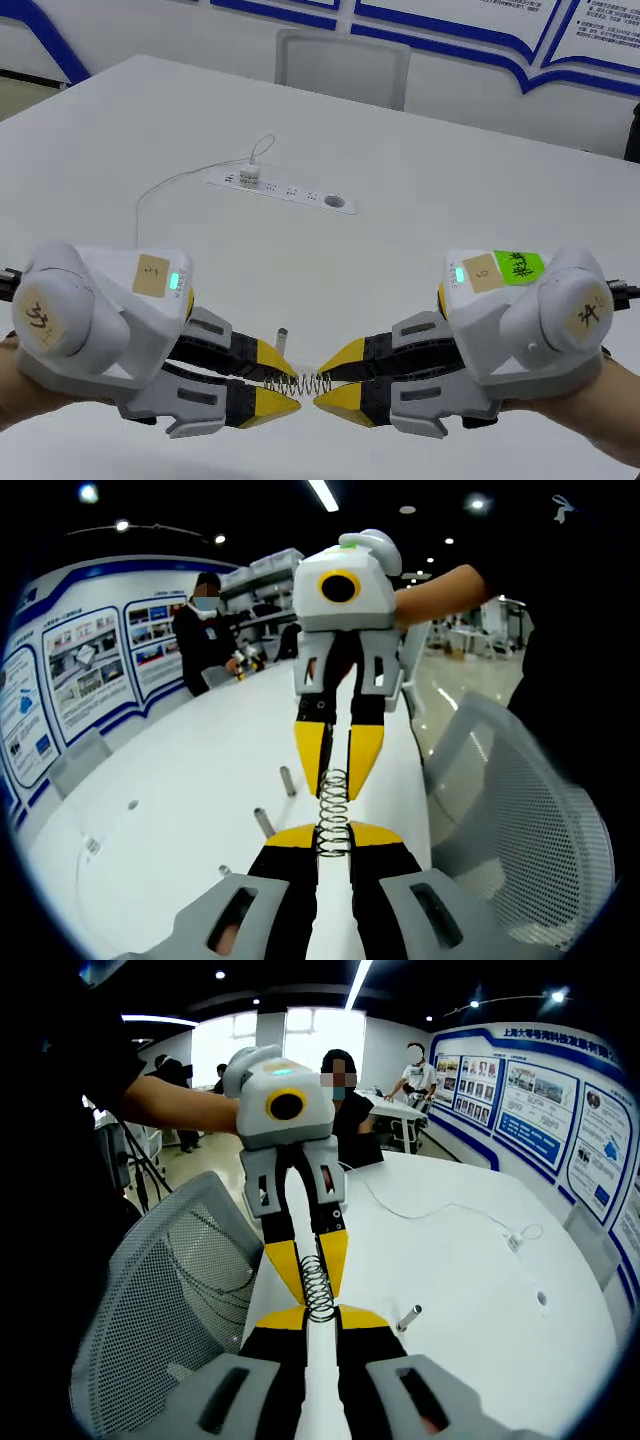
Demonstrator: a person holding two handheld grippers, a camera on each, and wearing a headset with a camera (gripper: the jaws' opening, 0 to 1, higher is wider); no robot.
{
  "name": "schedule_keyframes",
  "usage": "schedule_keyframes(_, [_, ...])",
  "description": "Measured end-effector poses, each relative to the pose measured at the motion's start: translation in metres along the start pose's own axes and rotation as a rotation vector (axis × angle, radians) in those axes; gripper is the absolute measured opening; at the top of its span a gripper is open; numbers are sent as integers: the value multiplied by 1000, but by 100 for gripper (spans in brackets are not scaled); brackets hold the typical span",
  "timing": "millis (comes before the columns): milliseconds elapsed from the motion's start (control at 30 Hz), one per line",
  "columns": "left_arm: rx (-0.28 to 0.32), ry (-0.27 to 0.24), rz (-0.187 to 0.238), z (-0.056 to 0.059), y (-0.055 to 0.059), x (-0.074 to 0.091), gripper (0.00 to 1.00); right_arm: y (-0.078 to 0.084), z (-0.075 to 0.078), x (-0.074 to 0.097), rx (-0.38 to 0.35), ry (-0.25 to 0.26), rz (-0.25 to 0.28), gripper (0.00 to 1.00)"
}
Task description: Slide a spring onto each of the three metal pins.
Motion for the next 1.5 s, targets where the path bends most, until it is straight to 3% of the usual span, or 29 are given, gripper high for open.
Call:
schedule_keyframes(100, [-6, -11, -7, -2, 1, 0, 10, -5, 0, -1, -15, -1, 29, 11])
schedule_keyframes(200, [-10, -13, -18, -2, 3, 0, 10, -13, -2, -3, -68, -6, 93, 11])
schedule_keyframes(500, [-3, -22, -16, -2, 4, 0, 10, -21, -3, -9, -98, 10, 148, 11])
schedule_keyframes(900, [4, -46, -1, -6, 3, 0, 10, -30, 0, -16, -95, 30, 169, 10])
schedule_keyframes(1100, [77, -70, 1, -9, 5, 3, 11, -31, 1, -21, -93, 32, 161, 10])
schedule_keyframes(1167, [63, -82, 1, -11, 6, 5, 12, -31, 3, -23, -89, 35, 157, 10])
schedule_keyframes(1500, [114, -143, 17, -15, 12, 16, 16, -34, 9, -29, -88, 24, 150, 10])
Point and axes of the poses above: the centre of the closed fingertips' face, and the gripper's own axes: x roughly backward along the fingers, z roughly to its right, y roughly out of its underside, the point moved 5 cm from there along x, roughly backward along the fingers, and after that the axes turned 14 degrees about z, right-handed, at the moved point
